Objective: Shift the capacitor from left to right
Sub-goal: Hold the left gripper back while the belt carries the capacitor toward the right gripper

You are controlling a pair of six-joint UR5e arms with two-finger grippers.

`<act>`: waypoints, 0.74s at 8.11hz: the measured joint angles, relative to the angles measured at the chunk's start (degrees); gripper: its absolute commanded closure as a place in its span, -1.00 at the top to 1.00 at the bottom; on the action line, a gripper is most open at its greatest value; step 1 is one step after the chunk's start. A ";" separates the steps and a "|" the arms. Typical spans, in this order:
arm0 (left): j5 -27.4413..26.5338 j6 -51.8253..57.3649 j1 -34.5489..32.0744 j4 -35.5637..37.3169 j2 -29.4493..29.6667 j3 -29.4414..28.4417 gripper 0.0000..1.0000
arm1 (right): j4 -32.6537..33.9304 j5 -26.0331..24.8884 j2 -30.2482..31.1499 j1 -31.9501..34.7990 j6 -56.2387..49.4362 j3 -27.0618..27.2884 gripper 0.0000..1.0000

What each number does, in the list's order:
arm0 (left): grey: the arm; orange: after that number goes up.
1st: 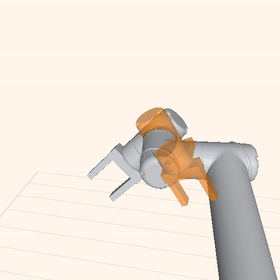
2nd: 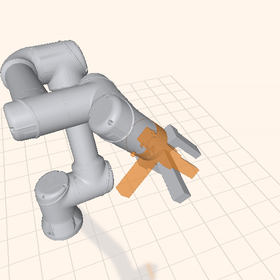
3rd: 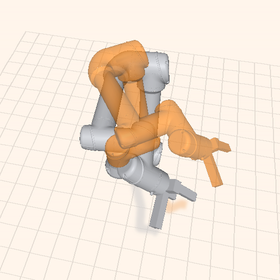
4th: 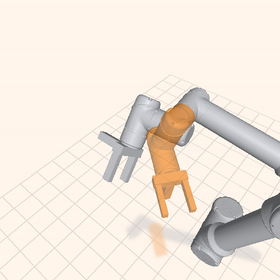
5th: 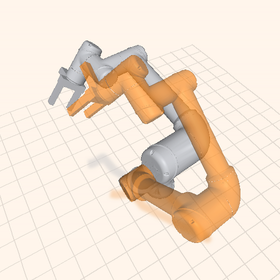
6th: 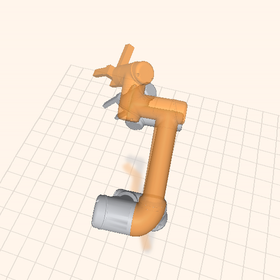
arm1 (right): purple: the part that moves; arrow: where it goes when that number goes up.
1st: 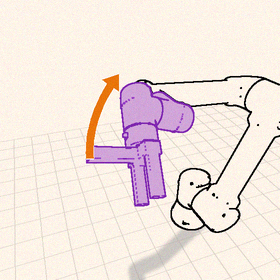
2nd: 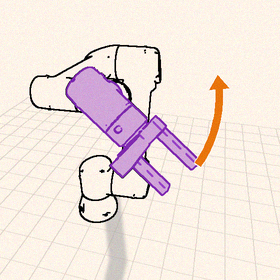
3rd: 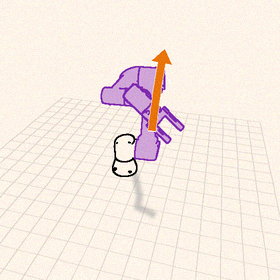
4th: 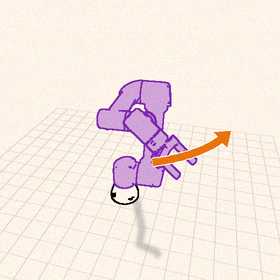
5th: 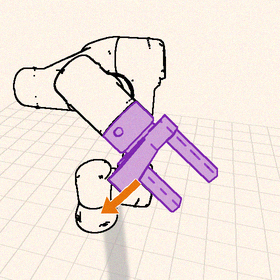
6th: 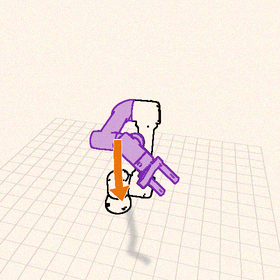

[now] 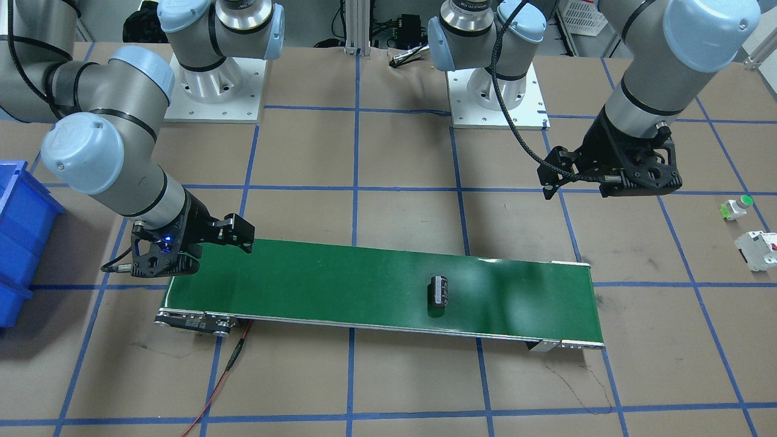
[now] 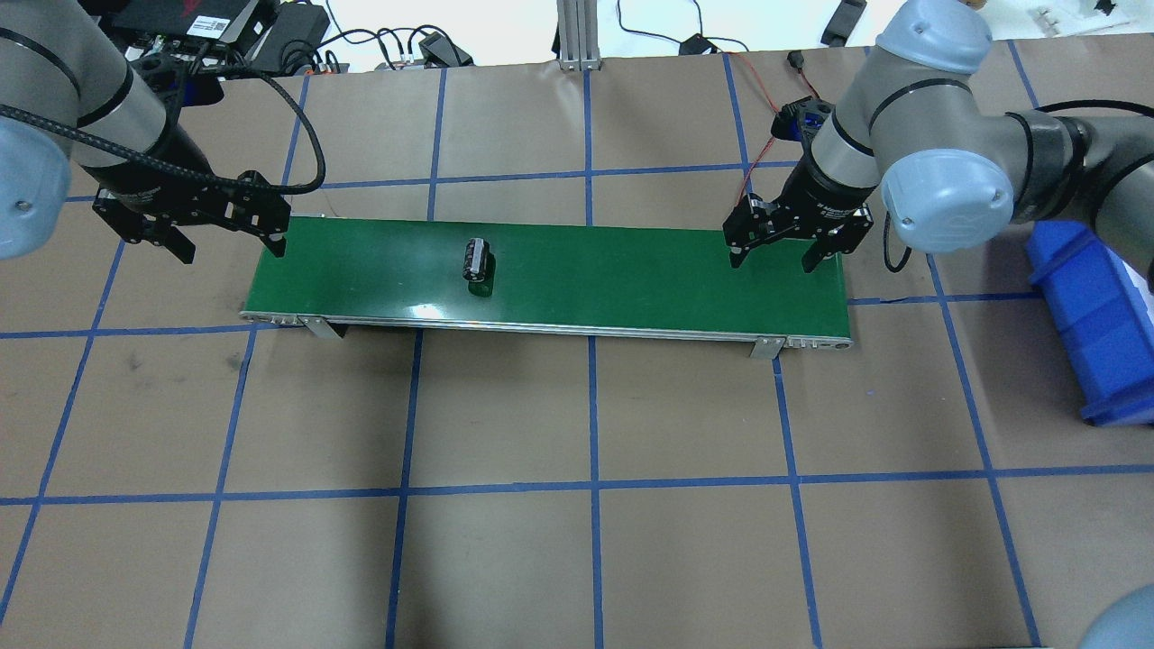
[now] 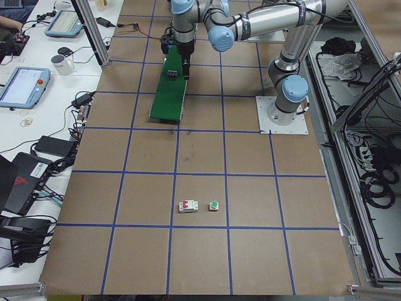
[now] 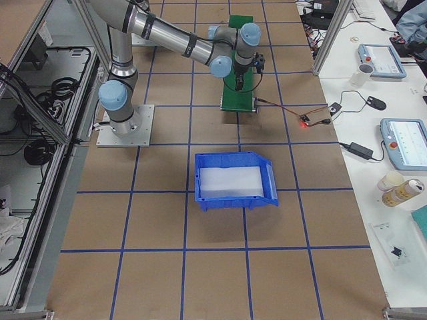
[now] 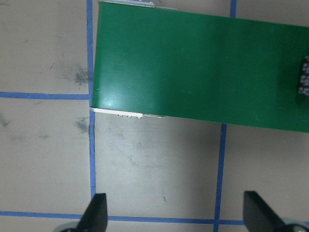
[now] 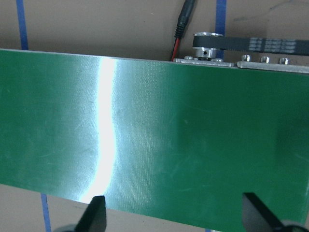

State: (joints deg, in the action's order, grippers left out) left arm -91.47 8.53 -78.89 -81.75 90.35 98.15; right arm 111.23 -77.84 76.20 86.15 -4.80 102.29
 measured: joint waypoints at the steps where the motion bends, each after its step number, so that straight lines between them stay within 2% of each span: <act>1: -0.09 0.04 -0.02 -0.07 -0.13 0.05 1.00 | -0.07 -0.02 -0.60 -0.01 -0.34 0.05 1.00; 6: -0.33 0.08 -0.03 -0.38 -0.33 0.15 1.00 | 2.22 2.85 -2.05 -0.16 -0.82 1.45 1.00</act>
State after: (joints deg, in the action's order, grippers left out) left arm -91.80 8.61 -78.93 -82.14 90.02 98.30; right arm 113.45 -74.98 74.15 85.99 -5.62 103.74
